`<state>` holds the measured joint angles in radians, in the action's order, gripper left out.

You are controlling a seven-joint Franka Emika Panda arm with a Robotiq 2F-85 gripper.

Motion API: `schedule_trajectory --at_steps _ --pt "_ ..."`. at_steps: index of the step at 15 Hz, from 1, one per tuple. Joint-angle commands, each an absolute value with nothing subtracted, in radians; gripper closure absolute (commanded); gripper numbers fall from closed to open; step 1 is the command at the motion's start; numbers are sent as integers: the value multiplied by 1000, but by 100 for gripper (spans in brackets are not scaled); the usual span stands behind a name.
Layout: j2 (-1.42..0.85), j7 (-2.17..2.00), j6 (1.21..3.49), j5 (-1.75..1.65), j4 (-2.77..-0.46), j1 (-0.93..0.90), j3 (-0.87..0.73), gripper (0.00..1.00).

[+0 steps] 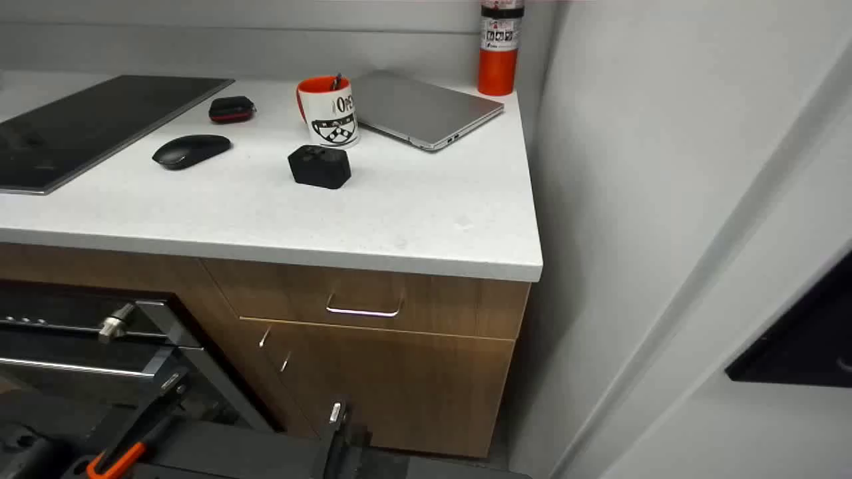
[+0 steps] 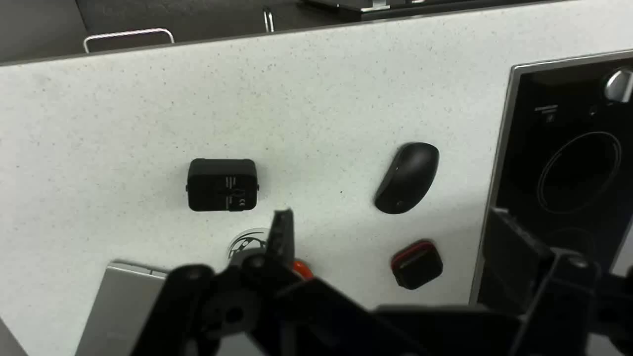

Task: Pick up the pen from the white mug cup and put it on the table.

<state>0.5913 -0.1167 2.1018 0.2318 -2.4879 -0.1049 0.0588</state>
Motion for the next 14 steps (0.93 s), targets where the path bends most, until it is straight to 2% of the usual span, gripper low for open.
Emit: schedule_trajectory --at_steps 1,6,14 --pt "591 -114 2098 235 -2486 -98 64 0" --pt "591 -114 2098 235 -2486 -98 64 0" --pt "320 -92 2413 254 -2447 -55 1 0"
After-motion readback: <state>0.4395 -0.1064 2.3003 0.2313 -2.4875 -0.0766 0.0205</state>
